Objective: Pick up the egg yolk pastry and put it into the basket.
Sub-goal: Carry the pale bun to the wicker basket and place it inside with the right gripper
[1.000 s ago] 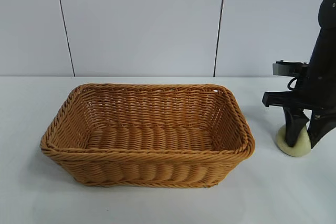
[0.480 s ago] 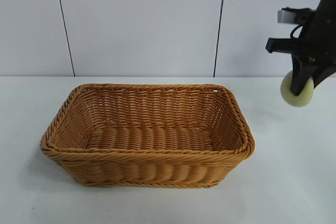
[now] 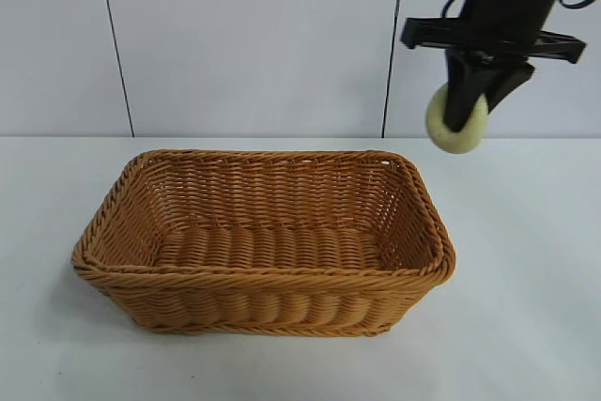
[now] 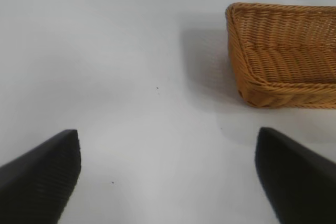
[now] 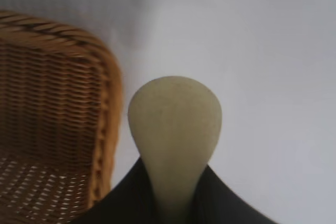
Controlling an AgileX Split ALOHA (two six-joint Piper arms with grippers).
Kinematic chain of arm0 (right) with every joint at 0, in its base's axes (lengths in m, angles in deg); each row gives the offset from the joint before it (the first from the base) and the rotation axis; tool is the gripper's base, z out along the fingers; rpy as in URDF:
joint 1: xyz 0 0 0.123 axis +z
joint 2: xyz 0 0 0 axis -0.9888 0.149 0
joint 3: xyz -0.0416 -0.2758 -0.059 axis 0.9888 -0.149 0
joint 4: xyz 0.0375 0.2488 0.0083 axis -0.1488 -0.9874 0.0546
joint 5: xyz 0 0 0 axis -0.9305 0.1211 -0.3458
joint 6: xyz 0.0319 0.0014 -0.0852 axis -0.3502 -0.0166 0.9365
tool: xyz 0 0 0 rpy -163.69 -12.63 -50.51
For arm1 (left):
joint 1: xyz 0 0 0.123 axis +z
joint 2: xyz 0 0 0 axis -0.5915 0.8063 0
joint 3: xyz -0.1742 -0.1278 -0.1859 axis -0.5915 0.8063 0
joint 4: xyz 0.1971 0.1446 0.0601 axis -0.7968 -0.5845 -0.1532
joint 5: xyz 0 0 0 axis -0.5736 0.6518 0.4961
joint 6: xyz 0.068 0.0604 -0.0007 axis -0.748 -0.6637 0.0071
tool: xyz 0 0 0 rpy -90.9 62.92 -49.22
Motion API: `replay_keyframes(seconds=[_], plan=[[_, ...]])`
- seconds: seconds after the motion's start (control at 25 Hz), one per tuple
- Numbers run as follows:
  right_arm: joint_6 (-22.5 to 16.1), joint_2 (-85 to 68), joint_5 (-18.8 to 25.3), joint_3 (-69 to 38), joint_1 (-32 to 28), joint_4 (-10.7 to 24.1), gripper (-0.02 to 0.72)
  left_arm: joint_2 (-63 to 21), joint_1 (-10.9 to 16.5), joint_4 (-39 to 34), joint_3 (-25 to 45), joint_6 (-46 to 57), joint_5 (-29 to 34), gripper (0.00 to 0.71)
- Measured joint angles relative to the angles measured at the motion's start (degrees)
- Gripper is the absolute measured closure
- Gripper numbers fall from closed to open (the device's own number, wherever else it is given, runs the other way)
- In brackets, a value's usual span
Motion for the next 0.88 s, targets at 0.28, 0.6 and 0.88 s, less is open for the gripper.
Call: replay_keyframes(seconds=[0.28,0.6,0.88], plan=[[-0.9,3.8,-6.1,0.0,7.1,-0.3,0.629,0.0,0.0,0.0,0.0,0.0,0.0,0.015],[-1.1,12.3,-9.8,0.0,7.3,-0.1,0.604,0.0,0.0,0.0,0.0,0.0,0.0,0.015],[-1.1,12.5,-9.3,0.4,7.3,-0.1,0.284,0.0,0.0,0.0,0.0,0.0,0.0,0.015]])
